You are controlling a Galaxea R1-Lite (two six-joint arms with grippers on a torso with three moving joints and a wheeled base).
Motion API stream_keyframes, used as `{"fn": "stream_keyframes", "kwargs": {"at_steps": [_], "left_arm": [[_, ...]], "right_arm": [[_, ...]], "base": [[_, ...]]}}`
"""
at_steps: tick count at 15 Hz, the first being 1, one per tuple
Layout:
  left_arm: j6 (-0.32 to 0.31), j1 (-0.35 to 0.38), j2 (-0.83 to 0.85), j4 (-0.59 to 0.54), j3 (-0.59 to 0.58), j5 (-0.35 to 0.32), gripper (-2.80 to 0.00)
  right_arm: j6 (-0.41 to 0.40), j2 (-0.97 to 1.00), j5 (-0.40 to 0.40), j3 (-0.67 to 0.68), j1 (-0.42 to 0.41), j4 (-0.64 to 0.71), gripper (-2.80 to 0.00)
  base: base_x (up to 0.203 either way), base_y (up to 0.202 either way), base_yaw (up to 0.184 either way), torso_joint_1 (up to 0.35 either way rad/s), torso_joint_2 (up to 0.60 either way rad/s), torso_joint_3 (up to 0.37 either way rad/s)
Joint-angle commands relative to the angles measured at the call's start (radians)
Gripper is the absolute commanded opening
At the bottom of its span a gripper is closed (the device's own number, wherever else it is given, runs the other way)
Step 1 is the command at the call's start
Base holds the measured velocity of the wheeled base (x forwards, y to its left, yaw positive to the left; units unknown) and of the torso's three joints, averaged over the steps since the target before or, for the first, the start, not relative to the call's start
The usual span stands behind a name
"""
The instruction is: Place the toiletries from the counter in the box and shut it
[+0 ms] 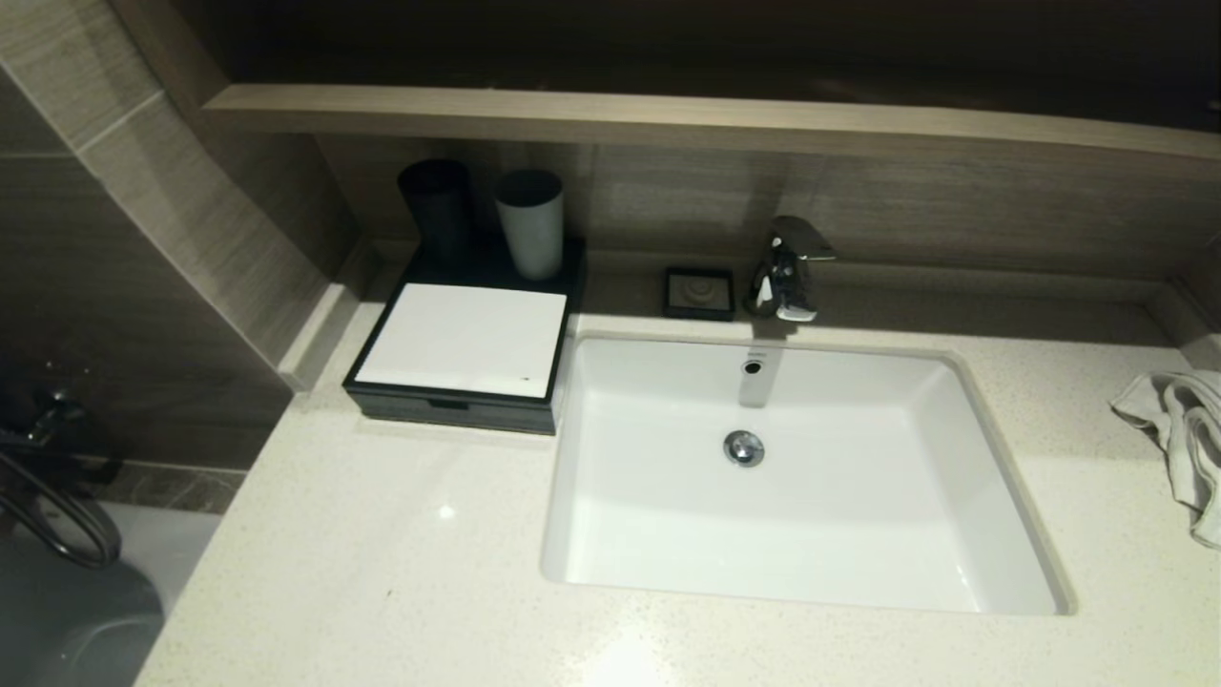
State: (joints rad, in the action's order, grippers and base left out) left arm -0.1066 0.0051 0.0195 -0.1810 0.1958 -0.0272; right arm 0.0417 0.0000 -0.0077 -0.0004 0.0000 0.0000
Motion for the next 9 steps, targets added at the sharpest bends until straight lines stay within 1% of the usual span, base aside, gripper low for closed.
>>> {"fn": "stream_keyframes", "kwargs": {"at_steps": [1, 4, 6, 9], "left_arm": [[-0.002, -0.001, -0.019, 0.001, -0.056, 0.000, -2.80], [0.002, -0.001, -0.019, 0.048, -0.140, 0.007, -2.80], [0.015, -0.001, -0.021, 0.073, -0.153, 0.002, -2.80], [0.059, -0.001, -0.019, 0.074, -0.152, 0.007, -2.80]], "right_arm": [[0.001, 0.001, 0.000, 0.000, 0.000, 0.000, -2.80], [0.001, 0.000, 0.000, 0.000, 0.000, 0.000, -2.80], [0.001, 0.000, 0.000, 0.000, 0.000, 0.000, -2.80], [0.001, 0.000, 0.000, 0.000, 0.000, 0.000, -2.80]], "base": [[0.000, 0.000, 0.000, 0.000, 0.00, 0.000], [0.000, 0.000, 0.000, 0.000, 0.00, 0.000], [0.000, 0.000, 0.000, 0.000, 0.00, 0.000], [0.000, 0.000, 0.000, 0.000, 0.00, 0.000]]}}
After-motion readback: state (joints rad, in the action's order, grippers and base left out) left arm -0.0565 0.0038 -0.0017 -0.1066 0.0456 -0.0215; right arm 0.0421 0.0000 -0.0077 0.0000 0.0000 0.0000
